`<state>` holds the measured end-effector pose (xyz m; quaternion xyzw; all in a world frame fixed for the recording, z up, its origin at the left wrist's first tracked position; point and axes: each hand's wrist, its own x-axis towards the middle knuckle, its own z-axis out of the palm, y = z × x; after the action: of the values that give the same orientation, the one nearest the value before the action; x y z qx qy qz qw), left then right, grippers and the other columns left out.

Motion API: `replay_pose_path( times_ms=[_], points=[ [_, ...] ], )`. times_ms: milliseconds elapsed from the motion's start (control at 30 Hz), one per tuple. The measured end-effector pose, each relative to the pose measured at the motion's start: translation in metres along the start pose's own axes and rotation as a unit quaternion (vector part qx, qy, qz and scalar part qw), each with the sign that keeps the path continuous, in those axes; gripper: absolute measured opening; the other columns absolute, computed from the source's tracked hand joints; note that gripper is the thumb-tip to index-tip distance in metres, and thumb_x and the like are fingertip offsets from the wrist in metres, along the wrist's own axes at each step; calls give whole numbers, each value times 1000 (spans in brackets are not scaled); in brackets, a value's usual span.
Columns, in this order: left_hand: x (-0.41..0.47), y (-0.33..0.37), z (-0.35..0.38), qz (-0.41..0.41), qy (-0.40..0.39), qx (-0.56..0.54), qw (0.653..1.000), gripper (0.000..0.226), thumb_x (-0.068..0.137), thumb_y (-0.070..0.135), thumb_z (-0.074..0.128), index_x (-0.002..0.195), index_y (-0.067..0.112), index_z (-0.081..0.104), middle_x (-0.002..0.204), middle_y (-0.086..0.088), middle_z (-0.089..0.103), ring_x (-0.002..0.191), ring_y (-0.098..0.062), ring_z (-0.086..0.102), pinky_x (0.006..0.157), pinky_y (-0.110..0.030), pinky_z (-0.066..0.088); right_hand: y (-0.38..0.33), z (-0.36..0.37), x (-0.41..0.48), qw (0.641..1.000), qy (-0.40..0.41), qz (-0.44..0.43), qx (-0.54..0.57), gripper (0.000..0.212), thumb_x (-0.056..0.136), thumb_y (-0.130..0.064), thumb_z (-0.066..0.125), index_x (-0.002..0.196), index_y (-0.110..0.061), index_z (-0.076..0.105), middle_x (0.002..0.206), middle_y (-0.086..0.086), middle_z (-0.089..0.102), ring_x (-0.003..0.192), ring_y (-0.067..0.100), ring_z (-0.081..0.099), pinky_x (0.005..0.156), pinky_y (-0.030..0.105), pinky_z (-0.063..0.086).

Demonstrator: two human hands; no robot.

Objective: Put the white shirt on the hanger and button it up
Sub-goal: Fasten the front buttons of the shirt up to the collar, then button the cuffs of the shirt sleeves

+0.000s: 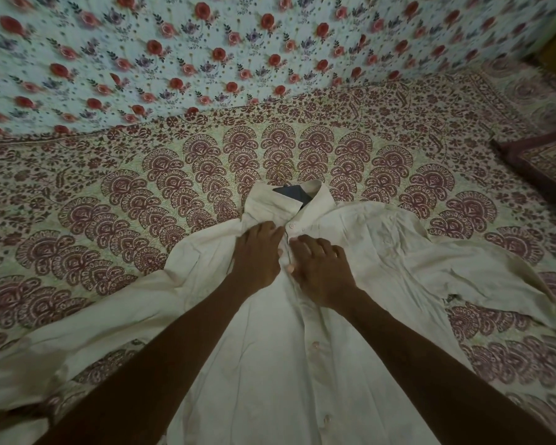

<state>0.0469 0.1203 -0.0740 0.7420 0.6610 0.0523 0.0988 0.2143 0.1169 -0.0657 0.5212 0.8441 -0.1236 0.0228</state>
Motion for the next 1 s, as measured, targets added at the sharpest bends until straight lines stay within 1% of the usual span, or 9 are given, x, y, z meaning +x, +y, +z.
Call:
replay_pose_path(
  times_ms=[167, 333, 467, 533, 600, 700, 767, 867, 1000],
  points=[
    [-6, 5, -3, -32, -3, -51, 998, 46, 93, 22, 55, 138, 21, 46, 144, -5, 41, 134, -26, 38, 107, -49, 37, 7, -5, 6, 998, -43, 31, -39, 54, 98, -56, 23, 148, -37, 28, 156, 3, 28, 135, 32, 37, 106, 48, 32],
    [-16, -1, 6, -41, 29, -87, 995, 34, 93, 18, 54, 127, 17, 57, 135, -9, 49, 126, -27, 46, 105, -47, 40, 9, -6, -8, 999, 1, 36, -5, 56, 98, -50, 29, 150, -30, 29, 151, 4, 40, 132, 31, 42, 106, 47, 34],
    [-31, -6, 16, -33, 26, -62, 997, 40, 95, 23, 51, 135, 19, 52, 142, -9, 46, 134, -28, 41, 111, -47, 35, 9, -1, -21, 999, -12, 43, -27, 61, 96, -57, 28, 153, -35, 20, 151, 6, 36, 133, 32, 40, 104, 52, 36],
    [-34, -7, 18, -27, 16, -54, 998, 44, 97, 27, 48, 141, 22, 47, 148, -8, 42, 139, -27, 37, 116, -47, 29, 4, -1, -12, 997, -14, 73, -29, 62, 95, -63, 27, 151, -37, 21, 149, 6, 36, 131, 34, 41, 100, 54, 38],
    [-36, -6, 18, -17, 7, -40, 999, 47, 98, 29, 47, 145, 23, 43, 151, -7, 39, 141, -27, 34, 117, -45, 25, -2, -3, 0, 993, -38, 100, -40, 60, 94, -65, 26, 147, -37, 26, 149, 7, 35, 132, 36, 39, 104, 58, 33],
    [-44, -10, 12, -13, 12, -100, 995, 42, 96, 20, 53, 137, 15, 51, 145, -9, 46, 136, -27, 40, 116, -42, 30, -14, -6, 0, 989, -58, 121, -56, 58, 95, -62, 29, 145, -34, 29, 148, 9, 34, 133, 37, 37, 108, 61, 25],
    [-51, -16, 0, -27, 54, -175, 983, 33, 91, 9, 57, 124, 10, 61, 128, -11, 57, 121, -28, 52, 106, -44, 42, -27, -10, -12, 989, -41, 136, -30, 54, 96, -54, 38, 144, -30, 33, 147, 8, 35, 133, 36, 36, 107, 58, 27],
    [-74, -32, -23, -51, 140, -161, 976, 28, 84, 2, 60, 110, 13, 65, 110, -7, 63, 103, -28, 58, 91, -45, 49, -53, -18, -35, 984, 37, 159, 74, 43, 97, -38, 49, 136, -22, 47, 138, 6, 49, 123, 29, 49, 103, 48, 39],
    [-133, -77, -43, -128, 172, -73, 974, 40, 82, 13, 66, 120, 17, 55, 122, -8, 54, 114, -30, 51, 96, -45, 39, -110, -19, -65, 946, 47, 157, 281, 19, 93, -22, 59, 111, -20, 66, 101, -1, 71, 87, 15, 67, 80, 31, 54]
  ],
)
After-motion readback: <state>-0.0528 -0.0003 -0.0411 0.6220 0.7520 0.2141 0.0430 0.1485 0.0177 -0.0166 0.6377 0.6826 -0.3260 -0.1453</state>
